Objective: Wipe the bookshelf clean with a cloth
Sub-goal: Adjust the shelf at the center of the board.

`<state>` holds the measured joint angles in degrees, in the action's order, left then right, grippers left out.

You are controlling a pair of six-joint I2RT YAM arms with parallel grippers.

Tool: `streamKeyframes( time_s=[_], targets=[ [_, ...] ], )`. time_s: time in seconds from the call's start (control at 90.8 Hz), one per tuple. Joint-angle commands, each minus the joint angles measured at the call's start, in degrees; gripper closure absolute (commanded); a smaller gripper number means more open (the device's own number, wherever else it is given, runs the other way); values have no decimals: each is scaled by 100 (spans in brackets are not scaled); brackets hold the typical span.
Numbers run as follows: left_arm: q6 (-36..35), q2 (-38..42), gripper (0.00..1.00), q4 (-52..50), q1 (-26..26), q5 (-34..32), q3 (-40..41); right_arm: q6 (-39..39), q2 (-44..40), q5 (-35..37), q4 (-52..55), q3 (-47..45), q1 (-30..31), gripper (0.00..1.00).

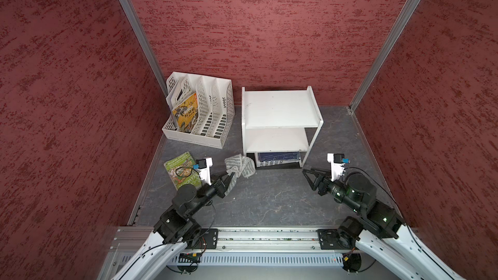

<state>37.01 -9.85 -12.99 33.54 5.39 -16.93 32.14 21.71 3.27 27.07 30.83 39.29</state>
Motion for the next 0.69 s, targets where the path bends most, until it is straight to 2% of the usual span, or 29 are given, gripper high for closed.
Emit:
streamKeyframes(
  time_s=[0.0, 0.066, 0.165, 0.253, 0.485, 0.573, 0.683],
  targets=[
    [-367, 174, 100, -1524, -497, -291, -360, -456, -34, 1191, 733, 260, -147, 39],
    [-477, 10, 100, -1557, -763, -162, -458, -623, 34, 1211, 502, 307, -248, 39],
    [-623, -430, 100, -1279, -1152, 273, -520, -841, 319, 775, 10, 325, -483, 40],
    [-687, -809, 100, -788, -1510, 894, -478, -900, 713, 67, -353, 369, -877, 39],
    [-587, -1345, 100, 557, -2362, 2443, -242, -861, 1318, -2225, -1717, -9, -2493, 37],
    [-509, -1512, 100, 846, -2602, 2808, -246, -835, 1607, -2909, -2161, -57, -2778, 35],
    [-327, -1822, 100, 1313, -2725, 3108, -189, -815, 2049, -3292, -2633, -69, -2840, 35]
  ],
)
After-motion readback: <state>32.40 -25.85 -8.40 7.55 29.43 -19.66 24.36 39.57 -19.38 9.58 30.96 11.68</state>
